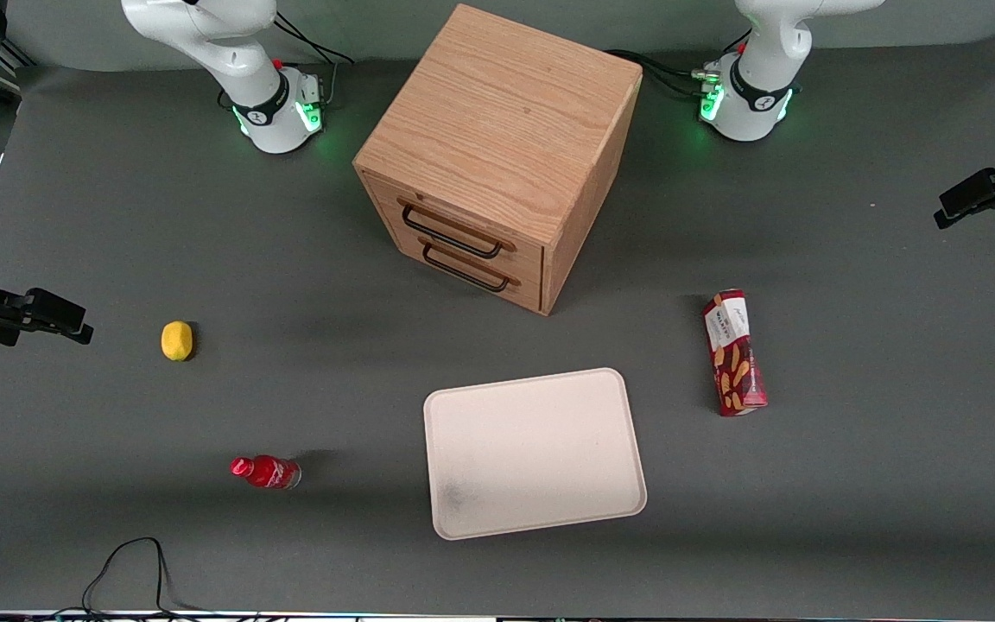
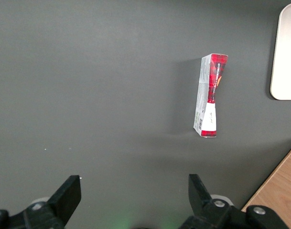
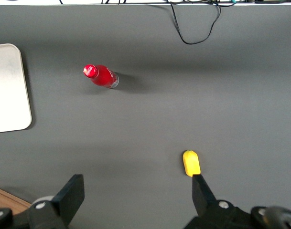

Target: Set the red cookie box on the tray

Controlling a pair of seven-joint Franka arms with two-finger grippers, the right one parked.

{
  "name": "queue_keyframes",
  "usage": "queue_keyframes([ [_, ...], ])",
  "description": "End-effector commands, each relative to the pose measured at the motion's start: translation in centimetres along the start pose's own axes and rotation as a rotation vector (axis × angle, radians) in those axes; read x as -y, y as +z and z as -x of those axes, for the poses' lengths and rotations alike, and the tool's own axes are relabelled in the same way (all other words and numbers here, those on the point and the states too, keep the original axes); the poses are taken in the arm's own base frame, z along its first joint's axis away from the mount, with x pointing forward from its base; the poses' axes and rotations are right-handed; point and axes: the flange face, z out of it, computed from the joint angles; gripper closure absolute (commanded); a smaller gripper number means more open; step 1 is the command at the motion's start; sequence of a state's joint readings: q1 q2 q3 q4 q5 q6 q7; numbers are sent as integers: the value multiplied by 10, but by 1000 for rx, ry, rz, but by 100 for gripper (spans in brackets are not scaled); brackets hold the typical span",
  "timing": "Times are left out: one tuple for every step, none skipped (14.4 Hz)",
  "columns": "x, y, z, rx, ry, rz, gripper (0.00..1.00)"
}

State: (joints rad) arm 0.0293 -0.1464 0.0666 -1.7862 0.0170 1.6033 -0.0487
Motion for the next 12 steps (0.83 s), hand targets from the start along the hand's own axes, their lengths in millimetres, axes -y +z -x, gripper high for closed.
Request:
queue_keyframes([
  [-4,-7,-4,12,24,-6,0],
  [-5,-7,-5,5,26,-4,0],
  [-8,-2,-9,9,34,-7,0],
  [-11,3,-11,20,26,-3,0],
  [-17,14,-15,41,33,2,0],
  [-27,19,-18,50,42,21,0],
  [-38,31,-25,70,47,58,0],
  [-51,43,-33,68,55,77,0],
  [-63,58,-43,72,53,73,0],
  [-76,75,-51,79,47,66,0],
  [-87,92,-62,73,53,58,0],
  [-97,110,-71,62,64,54,0],
])
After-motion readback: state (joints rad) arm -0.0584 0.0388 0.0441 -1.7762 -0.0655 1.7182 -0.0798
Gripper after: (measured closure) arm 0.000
